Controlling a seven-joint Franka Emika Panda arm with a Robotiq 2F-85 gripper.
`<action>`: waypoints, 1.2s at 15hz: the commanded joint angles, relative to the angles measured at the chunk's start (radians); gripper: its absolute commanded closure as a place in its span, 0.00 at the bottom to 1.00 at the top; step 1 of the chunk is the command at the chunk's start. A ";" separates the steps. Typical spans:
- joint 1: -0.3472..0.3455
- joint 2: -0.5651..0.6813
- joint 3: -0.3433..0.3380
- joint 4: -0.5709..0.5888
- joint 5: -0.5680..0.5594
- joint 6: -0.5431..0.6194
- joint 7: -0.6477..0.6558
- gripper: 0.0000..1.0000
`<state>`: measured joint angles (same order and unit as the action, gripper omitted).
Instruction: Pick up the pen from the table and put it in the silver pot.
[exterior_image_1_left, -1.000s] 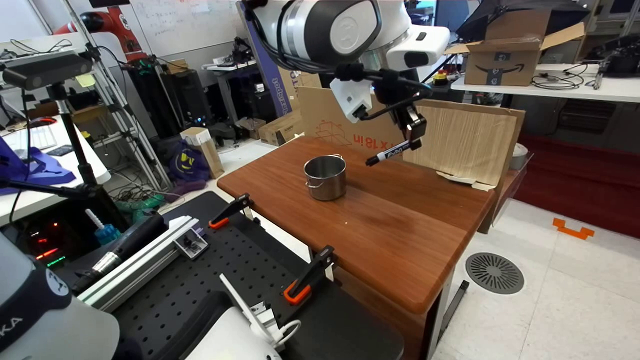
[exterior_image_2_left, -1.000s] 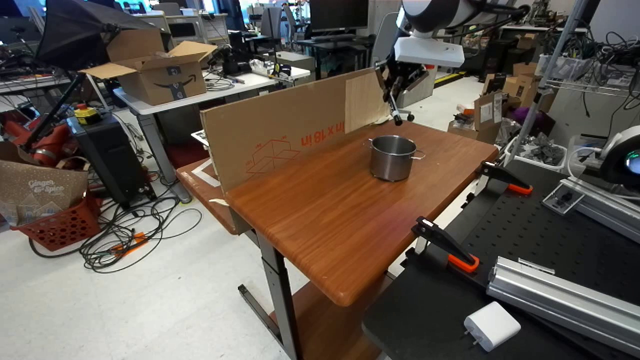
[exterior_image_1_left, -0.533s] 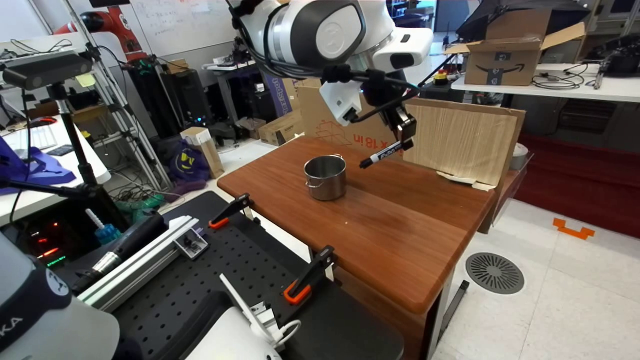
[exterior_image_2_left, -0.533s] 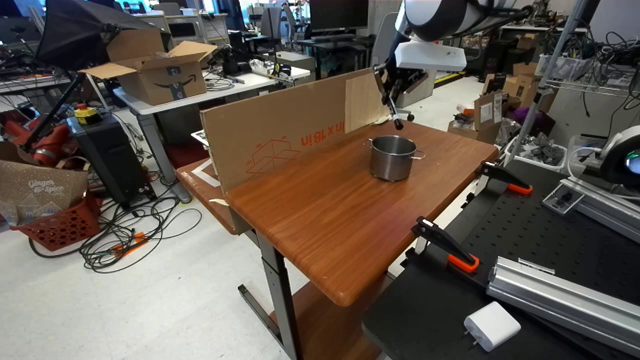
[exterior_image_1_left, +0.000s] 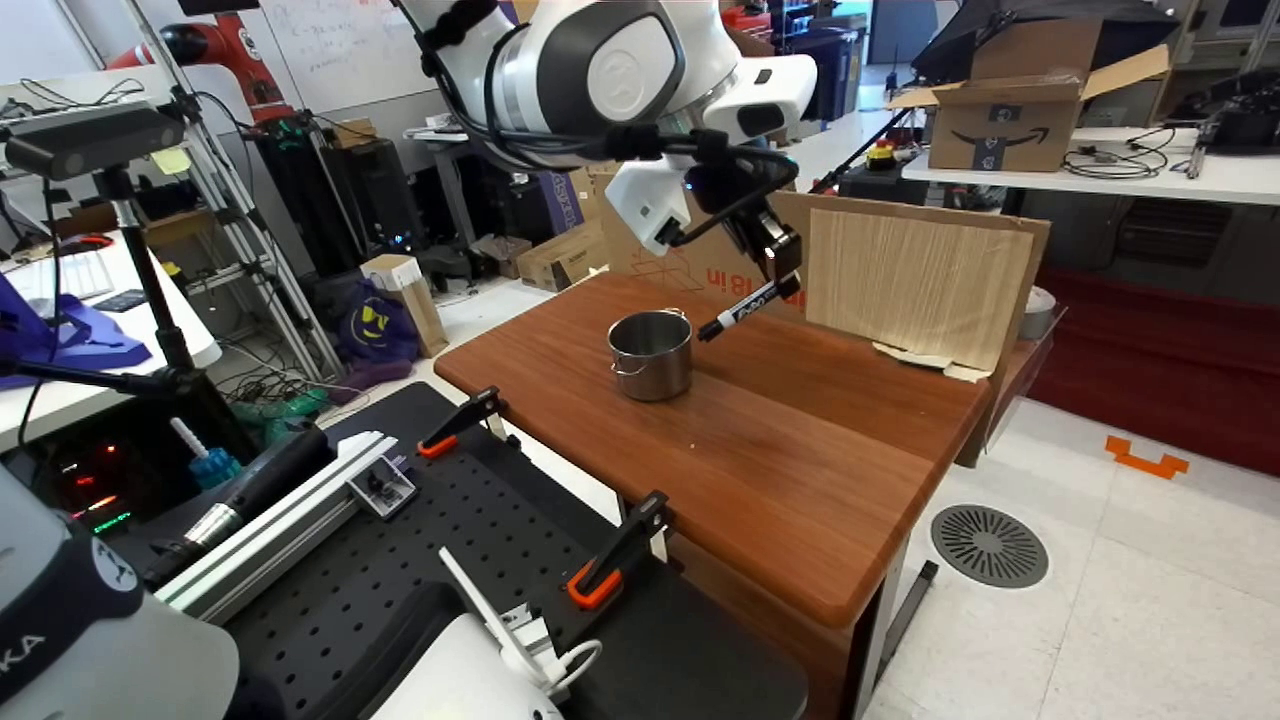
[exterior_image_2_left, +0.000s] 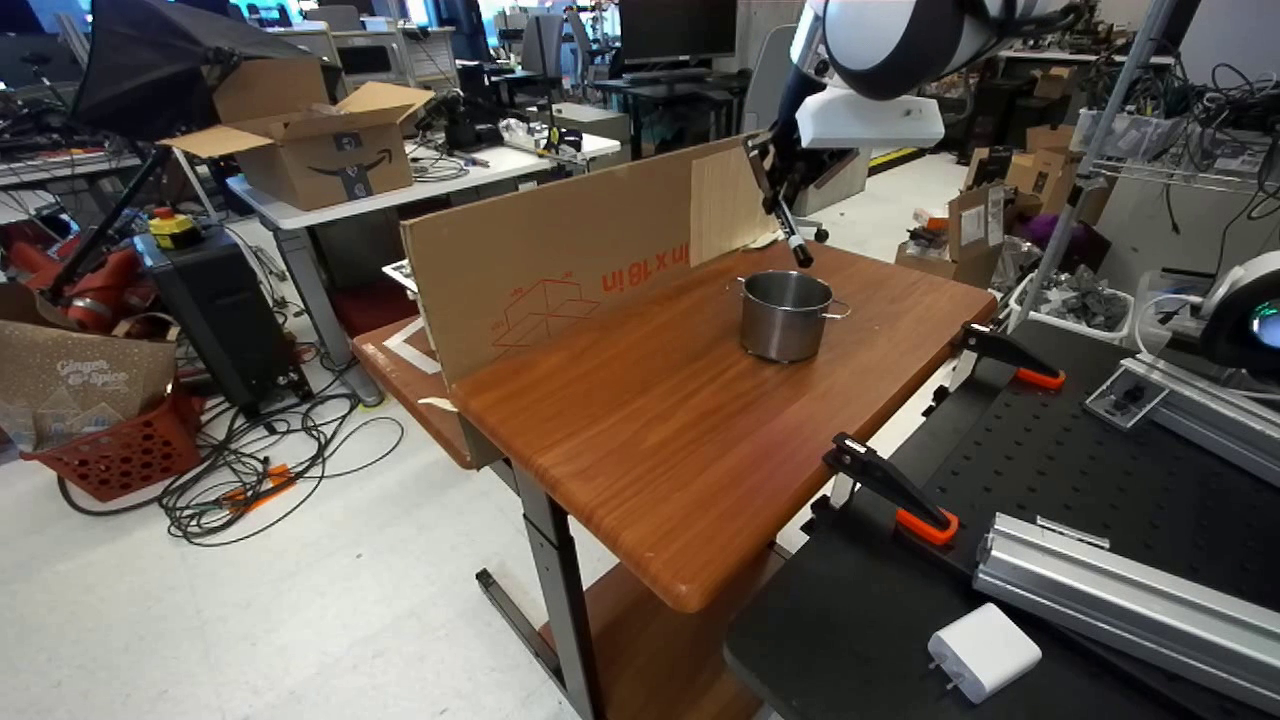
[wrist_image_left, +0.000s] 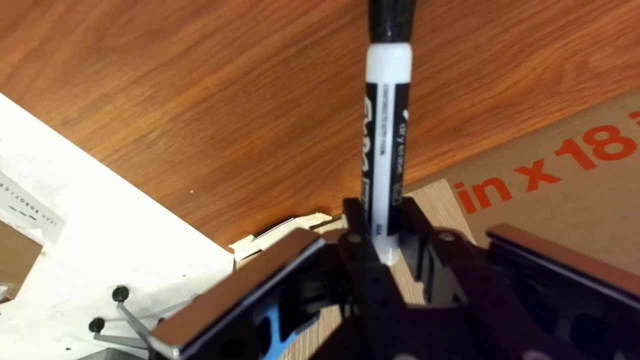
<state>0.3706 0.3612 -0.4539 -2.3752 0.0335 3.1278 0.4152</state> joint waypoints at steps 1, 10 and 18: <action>0.060 -0.045 -0.060 -0.046 -0.020 0.029 0.003 0.95; 0.127 -0.077 -0.088 -0.102 -0.030 0.033 -0.011 0.95; 0.196 -0.066 -0.105 -0.119 -0.033 0.032 -0.016 0.95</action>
<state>0.5328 0.3073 -0.5283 -2.4734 0.0261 3.1358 0.4089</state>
